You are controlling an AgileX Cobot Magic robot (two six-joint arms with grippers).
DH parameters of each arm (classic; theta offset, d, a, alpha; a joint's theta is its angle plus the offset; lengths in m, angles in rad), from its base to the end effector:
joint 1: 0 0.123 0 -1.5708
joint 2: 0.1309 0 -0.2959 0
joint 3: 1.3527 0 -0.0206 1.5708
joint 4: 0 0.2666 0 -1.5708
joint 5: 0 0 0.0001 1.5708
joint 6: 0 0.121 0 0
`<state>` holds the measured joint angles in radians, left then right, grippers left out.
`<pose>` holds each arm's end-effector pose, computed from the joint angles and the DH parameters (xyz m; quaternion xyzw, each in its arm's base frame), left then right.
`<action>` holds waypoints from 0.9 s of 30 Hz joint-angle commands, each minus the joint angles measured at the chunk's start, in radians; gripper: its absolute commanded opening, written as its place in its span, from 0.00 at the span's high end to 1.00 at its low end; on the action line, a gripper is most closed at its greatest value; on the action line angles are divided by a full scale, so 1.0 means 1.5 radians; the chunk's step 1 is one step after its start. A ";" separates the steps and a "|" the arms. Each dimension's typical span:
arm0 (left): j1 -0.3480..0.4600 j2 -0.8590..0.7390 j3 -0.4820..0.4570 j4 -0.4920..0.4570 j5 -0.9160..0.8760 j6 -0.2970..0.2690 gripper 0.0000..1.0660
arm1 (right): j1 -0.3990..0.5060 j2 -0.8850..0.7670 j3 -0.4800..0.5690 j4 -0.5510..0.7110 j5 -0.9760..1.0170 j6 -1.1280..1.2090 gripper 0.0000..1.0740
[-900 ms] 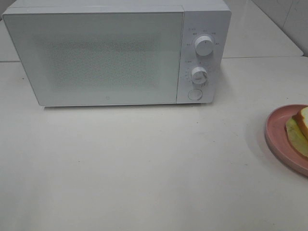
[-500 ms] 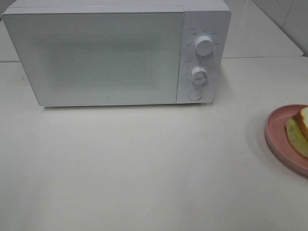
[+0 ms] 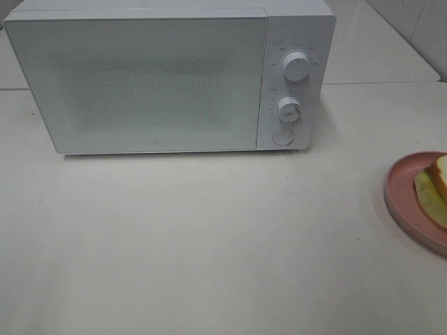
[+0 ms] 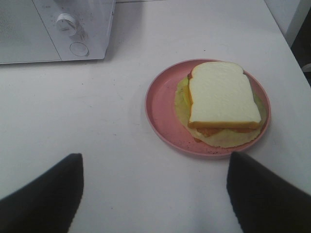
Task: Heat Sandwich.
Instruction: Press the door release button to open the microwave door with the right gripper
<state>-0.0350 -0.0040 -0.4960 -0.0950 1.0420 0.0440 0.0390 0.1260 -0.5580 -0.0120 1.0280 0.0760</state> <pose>0.0250 -0.0108 0.2725 0.0348 0.8466 -0.0451 0.5291 0.0407 0.0003 0.2893 0.0159 0.8621 0.0231 0.5059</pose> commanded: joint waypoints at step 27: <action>-0.004 -0.017 0.002 -0.007 -0.005 -0.003 0.14 | -0.001 0.365 -0.004 -0.001 -0.246 -0.003 0.29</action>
<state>-0.0350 -0.0040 -0.4960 -0.0950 1.0420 0.0440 0.0390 0.6520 -0.5590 -0.0120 0.6990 0.0760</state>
